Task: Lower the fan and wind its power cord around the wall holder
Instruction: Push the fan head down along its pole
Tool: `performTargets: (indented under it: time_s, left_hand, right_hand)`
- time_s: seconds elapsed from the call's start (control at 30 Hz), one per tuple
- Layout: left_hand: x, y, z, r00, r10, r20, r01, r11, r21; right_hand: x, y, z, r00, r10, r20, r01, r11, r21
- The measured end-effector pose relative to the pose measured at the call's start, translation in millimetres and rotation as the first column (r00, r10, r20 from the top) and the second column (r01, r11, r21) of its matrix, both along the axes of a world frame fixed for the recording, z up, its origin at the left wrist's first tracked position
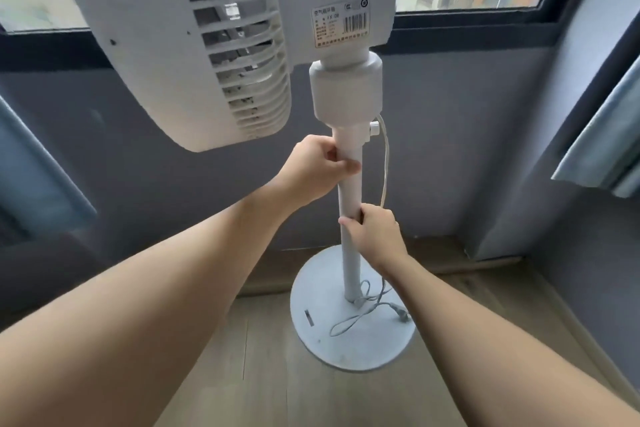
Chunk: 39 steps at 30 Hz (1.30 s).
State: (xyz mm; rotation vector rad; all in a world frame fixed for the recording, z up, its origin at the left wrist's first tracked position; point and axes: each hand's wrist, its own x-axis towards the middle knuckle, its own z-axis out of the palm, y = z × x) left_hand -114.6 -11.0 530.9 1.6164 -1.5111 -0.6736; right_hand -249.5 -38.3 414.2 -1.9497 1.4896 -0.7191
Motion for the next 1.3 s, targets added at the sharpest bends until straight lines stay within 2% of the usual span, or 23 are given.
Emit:
performTargets:
  time_s: [0.1, 0.17, 0.33, 0.5, 0.63, 0.93, 0.97, 1.07, 1.27, 1.3]
  left_hand:
    - [-32.9, 20.7, 99.8, 0.999, -0.045, 0.002, 0.045, 0.999, 0.004]
    - [-54.3, 35.4, 145.0, 0.997, -0.075, 0.024, 0.075, 0.997, -0.003]
    - [-104.9, 66.5, 208.7, 0.985, -0.167, 0.034, 0.168, 0.985, -0.030]
    - [-150.8, 86.5, 227.5, 0.947, -0.317, 0.052, 0.319, 0.947, -0.036]
    - [-206.7, 113.6, 235.5, 0.887, -0.456, 0.068, 0.460, 0.886, -0.055]
    - [-360.3, 204.5, 262.2, 0.751, -0.653, 0.095, 0.660, 0.748, -0.076]
    - [-401.1, 239.1, 263.4, 0.710, -0.697, 0.098, 0.704, 0.706, -0.076]
    - [-449.3, 276.8, 261.6, 0.678, -0.727, 0.107, 0.735, 0.674, -0.080]
    - [-597.9, 427.2, 262.1, 0.542, -0.831, 0.128, 0.840, 0.535, -0.087]
    - [-607.9, 435.6, 260.5, 0.542, -0.830, 0.131, 0.840, 0.535, -0.089]
  right_hand:
    - [-34.5, 24.0, 97.8, 0.998, -0.064, 0.016, 0.063, 0.998, 0.028]
    - [-56.2, 43.7, 140.7, 0.996, -0.087, 0.020, 0.087, 0.996, 0.023]
    - [-112.9, 94.5, 209.1, 0.982, -0.187, -0.006, 0.187, 0.982, -0.021]
    - [-156.1, 145.6, 234.1, 0.928, -0.372, -0.029, 0.372, 0.928, -0.030]
    - [-202.3, 193.1, 247.8, 0.846, -0.532, -0.034, 0.532, 0.847, -0.012]
    - [-334.9, 311.6, 269.5, 0.663, -0.749, -0.007, 0.748, 0.663, -0.030]
    - [-371.4, 351.9, 272.1, 0.620, -0.785, -0.007, 0.784, 0.620, -0.027]
    - [-412.6, 397.4, 271.0, 0.582, -0.813, -0.013, 0.813, 0.582, -0.029]
    - [-548.3, 561.6, 267.7, 0.403, -0.915, -0.026, 0.913, 0.404, -0.056]
    - [-554.7, 573.8, 268.4, 0.402, -0.915, -0.033, 0.913, 0.403, -0.056]
